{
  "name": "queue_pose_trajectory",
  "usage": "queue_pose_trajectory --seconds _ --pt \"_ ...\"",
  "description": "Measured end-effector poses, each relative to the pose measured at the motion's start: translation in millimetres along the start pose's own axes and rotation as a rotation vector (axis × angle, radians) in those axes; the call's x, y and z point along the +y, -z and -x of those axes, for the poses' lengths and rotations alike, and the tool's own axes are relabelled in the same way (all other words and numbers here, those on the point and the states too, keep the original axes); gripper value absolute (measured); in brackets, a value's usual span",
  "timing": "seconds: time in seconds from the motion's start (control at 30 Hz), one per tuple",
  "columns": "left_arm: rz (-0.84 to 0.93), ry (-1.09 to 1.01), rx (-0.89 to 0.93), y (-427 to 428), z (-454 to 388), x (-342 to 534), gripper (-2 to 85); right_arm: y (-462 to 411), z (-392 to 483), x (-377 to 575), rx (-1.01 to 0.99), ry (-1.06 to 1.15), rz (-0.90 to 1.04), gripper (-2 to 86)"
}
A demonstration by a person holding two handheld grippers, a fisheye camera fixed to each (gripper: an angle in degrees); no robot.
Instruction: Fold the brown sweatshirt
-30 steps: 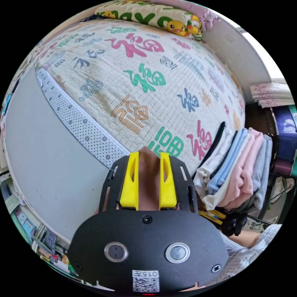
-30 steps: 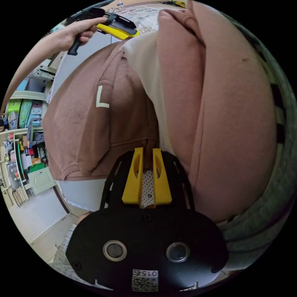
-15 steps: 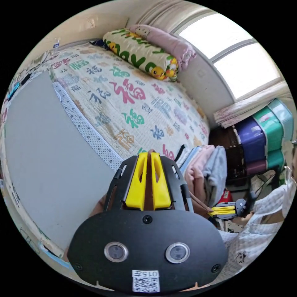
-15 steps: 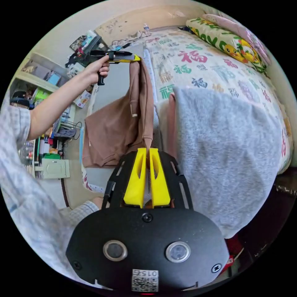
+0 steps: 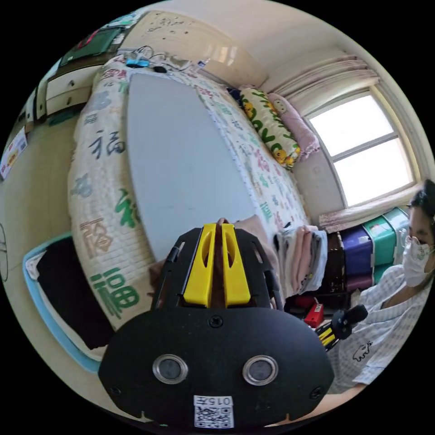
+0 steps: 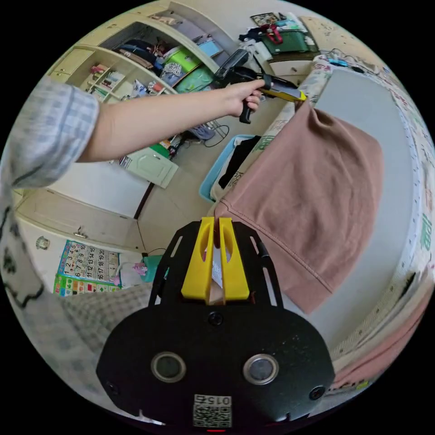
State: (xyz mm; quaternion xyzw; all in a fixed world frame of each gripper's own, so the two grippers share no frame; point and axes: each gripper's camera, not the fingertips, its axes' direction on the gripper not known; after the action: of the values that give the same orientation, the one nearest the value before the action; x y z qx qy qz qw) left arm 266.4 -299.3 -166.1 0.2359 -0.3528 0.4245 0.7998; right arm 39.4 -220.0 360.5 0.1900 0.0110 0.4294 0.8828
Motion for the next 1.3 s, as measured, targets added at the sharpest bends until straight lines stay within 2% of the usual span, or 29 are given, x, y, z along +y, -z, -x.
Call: queue_pose_trajectory --seconds 0.07,0.1,0.17,0.37,0.43,0.5,0.63,0.8,0.87,0.9,0.97,1.03,1.1,1.17,1.3 --pt "0.052 0.198 -0.071 -0.9 54.6 14.4 4.0 -52.0 -3.7 -29.6 0.010 -0.003 0.116 0.0" --pt "0.038 0.233 -0.055 1.6 64.2 19.6 4.4 -60.5 -4.5 -34.5 0.013 -0.009 0.143 0.0" --pt "-0.062 0.290 0.072 16.5 84.9 38.7 6.5 -72.9 -3.0 -44.8 0.052 0.010 0.187 0.0" --pt "-0.262 0.421 0.282 42.8 120.8 79.8 10.7 -70.9 -9.5 -59.3 0.079 0.013 0.260 0.4" --pt "-0.238 0.408 0.336 36.1 121.9 79.2 11.2 -73.7 -9.4 -70.1 0.083 0.021 0.281 0.5" --pt "-0.137 0.331 0.375 24.7 115.3 67.8 10.5 -80.4 -6.9 -82.8 0.100 0.038 0.309 0.7" --pt "-0.005 0.269 0.159 19.6 111.3 48.1 1.5 -106.6 -8.6 -107.4 0.159 0.076 0.399 1.7" --pt "0.033 0.235 0.128 18.5 119.5 45.6 0.9 -108.8 -23.0 -127.8 0.111 0.053 0.468 3.8" --pt "0.017 0.260 0.143 24.9 124.7 50.6 2.7 -81.7 -25.8 -135.0 0.024 0.064 0.488 4.3" --pt "0.010 0.269 0.149 27.6 126.7 52.9 3.4 -70.0 -28.1 -136.7 -0.017 0.061 0.475 4.3" --pt "-0.036 0.305 0.186 43.2 136.5 67.8 6.3 -12.2 -50.8 -146.0 -0.230 0.023 0.393 3.7" --pt "-0.075 0.323 0.236 54.3 144.1 83.4 8.7 34.5 -82.9 -155.1 -0.302 -0.026 0.310 3.5" --pt "-0.089 0.307 0.307 60.4 148.9 98.2 10.2 81.4 -128.3 -161.8 -0.221 -0.126 0.199 3.9" --pt "-0.061 0.272 0.349 60.2 150.9 113.1 11.9 130.9 -193.0 -164.2 -0.057 -0.276 0.048 7.3" --pt "-0.055 0.242 0.366 47.2 153.3 125.0 15.0 154.5 -265.8 -171.6 0.088 -0.414 -0.056 11.9"
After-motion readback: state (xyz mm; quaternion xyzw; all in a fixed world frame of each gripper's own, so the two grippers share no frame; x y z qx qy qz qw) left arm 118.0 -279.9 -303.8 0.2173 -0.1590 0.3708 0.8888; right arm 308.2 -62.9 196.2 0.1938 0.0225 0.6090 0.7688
